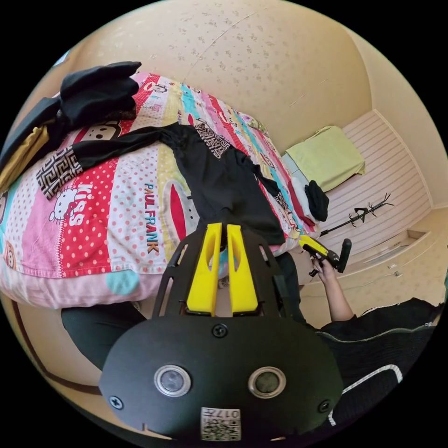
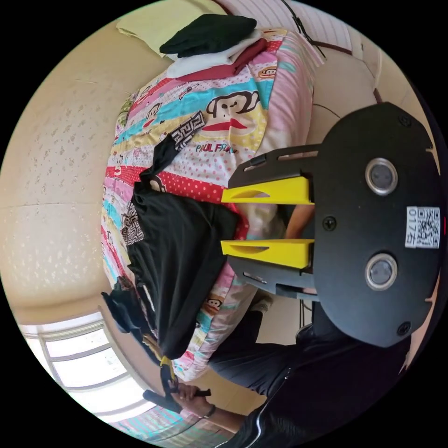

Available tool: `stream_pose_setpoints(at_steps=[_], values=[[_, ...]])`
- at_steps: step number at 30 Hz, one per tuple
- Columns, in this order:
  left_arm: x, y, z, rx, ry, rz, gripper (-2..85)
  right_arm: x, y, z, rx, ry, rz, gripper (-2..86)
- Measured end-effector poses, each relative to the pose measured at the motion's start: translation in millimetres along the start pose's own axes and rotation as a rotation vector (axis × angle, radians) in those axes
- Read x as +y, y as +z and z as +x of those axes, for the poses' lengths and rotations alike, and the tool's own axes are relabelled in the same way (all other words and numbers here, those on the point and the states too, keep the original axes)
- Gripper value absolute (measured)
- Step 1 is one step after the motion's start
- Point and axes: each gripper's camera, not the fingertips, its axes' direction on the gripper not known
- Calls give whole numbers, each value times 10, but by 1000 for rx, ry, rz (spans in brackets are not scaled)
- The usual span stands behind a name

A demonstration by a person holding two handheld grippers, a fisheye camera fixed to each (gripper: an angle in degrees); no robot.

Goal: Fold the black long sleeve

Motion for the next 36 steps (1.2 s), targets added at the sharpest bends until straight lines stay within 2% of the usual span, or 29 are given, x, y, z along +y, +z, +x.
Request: stream_pose_setpoints(at_steps=[5,8,10,15,20,28,32,36], values=[[-18,-96,8,71,-28,22,30,-30,474,-355,151,-112,-170,118],[-34,-158,44,94,-29,34,25,-35,623,-464,273,-148,-200,107],[-53,-210,88,78,-17,41,11,-36,677,-447,286,-135,-206,99],[-60,-345,127,87,11,103,-8,-28,660,-186,174,13,-132,75],[-64,-166,150,13,39,-24,-3,-21,621,79,115,122,-136,68],[289,706,270,-413,241,-352,79,16,583,257,45,181,-114,70],[348,860,228,-418,253,-341,68,-7,556,284,50,184,-120,68],[298,902,63,-391,157,-323,19,-8,515,328,17,210,-121,61]])
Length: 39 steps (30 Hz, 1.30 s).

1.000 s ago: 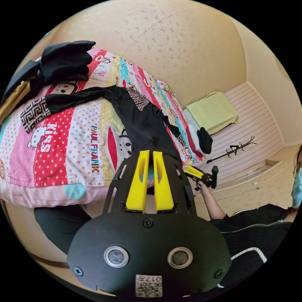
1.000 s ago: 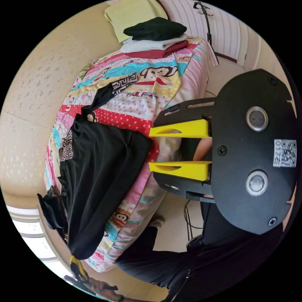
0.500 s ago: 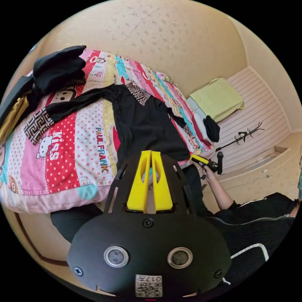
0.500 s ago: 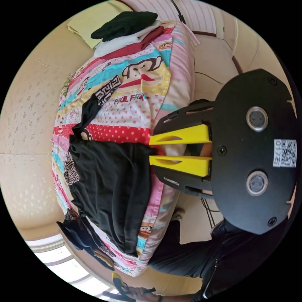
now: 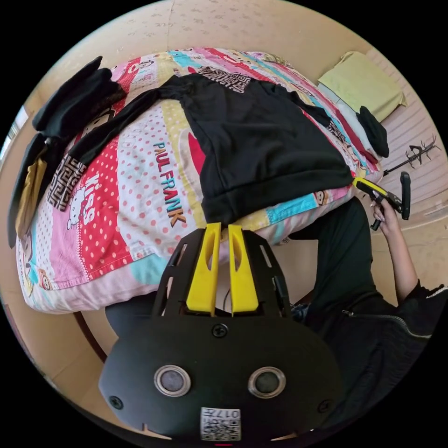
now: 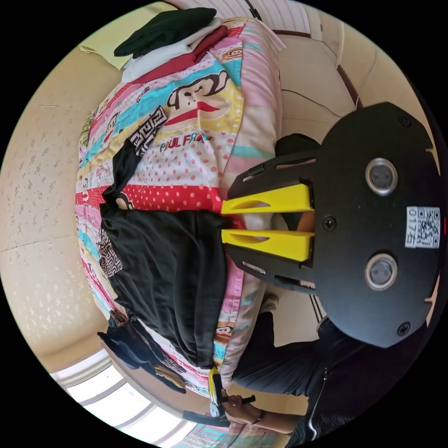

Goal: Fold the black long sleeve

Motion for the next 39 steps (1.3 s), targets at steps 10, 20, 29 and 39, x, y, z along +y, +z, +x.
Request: stream_pose_setpoints(at_steps=[10,20,29,39], values=[[177,-720,-223,277,-48,346,-8,15,-59,77,-31,38,41,61],[177,-1039,-351,386,-39,454,-9,-143,-112,163,-96,125,54,27],[92,-1247,-544,400,-56,467,-9,-567,-978,226,-158,50,111,14],[390,-796,-850,293,-183,365,-9,-773,-1123,223,-25,73,-15,11]])
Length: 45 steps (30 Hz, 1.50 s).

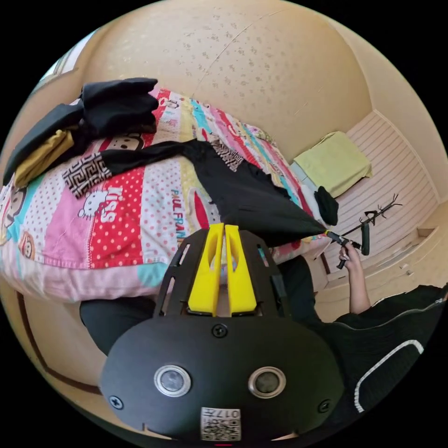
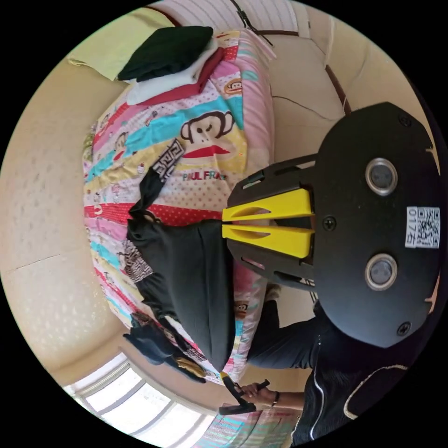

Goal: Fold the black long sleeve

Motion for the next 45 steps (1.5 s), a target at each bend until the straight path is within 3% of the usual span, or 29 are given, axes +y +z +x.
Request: stream_pose_setpoints(at_steps=[4,12,17,22,26,28,29,30,33,36,41,45], values=[[249,423,-221,-5,-85,-147,-9,34,546,58,-66,20,-232,13],[416,619,-387,-132,-212,-255,-9,153,636,189,-159,100,-221,24],[345,387,-387,-89,-238,-161,-9,122,300,157,-191,93,-121,29],[-205,360,220,27,38,-9,-9,-238,97,-351,-357,-94,68,22],[-352,990,415,-124,152,-182,-9,-493,652,-747,-267,-129,-8,24],[-171,1485,234,-192,68,-403,-9,-505,1074,-805,-125,-91,-104,31],[-125,1466,204,-170,47,-362,-9,-468,1323,-823,-67,-102,-152,35],[-59,1356,180,-150,25,-282,-9,-439,1345,-820,-72,-102,-116,37],[-126,1192,331,-268,78,-315,-9,-432,1192,-721,-175,-63,-66,52],[-338,887,633,-320,210,-236,-10,-404,821,-458,-268,-5,121,64],[-844,869,859,-169,297,-108,-9,-619,599,593,-276,281,346,78],[-1269,1740,786,-46,285,-254,-9,-958,868,1237,-221,420,367,85]])
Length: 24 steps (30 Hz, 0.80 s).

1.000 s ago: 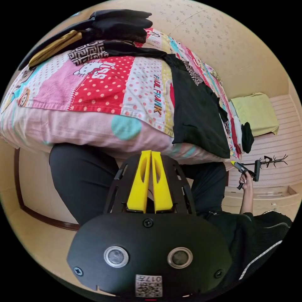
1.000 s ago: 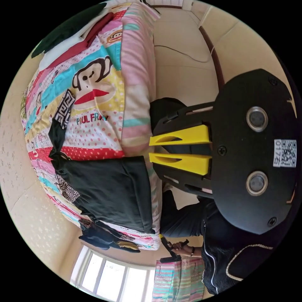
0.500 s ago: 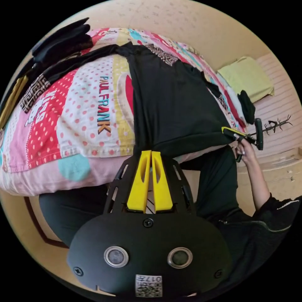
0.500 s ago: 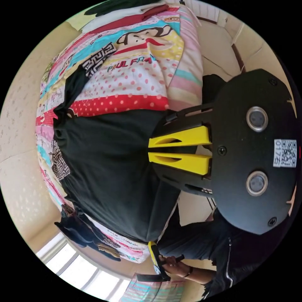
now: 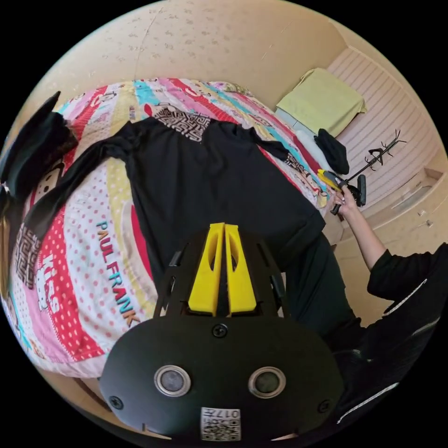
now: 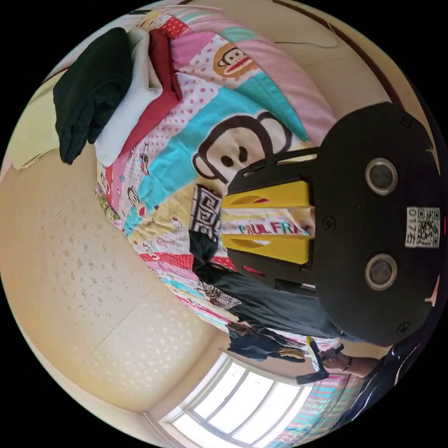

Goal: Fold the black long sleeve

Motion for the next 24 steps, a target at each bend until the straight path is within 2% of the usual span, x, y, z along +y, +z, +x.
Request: stream_pose_setpoints(at_steps=[2,7,11,14,18,21,24], values=[[-109,457,-90,-33,-38,-146,-9,-352,295,164,56,-24,-37,88],[128,521,-280,50,-133,77,-9,-761,983,286,171,-86,-258,79],[-44,487,-355,87,-184,21,-9,-823,1114,310,115,-85,-249,33],[-120,447,-472,162,-317,2,-9,-927,1049,302,58,-11,-265,21],[-421,329,-482,176,-523,-170,-9,-1274,701,53,54,-63,-220,15],[-803,203,-149,129,-460,-327,-9,-1755,378,-162,81,-182,-194,14],[-1112,-9,301,76,-401,-384,-9,-2179,186,-345,90,-391,-181,14]])
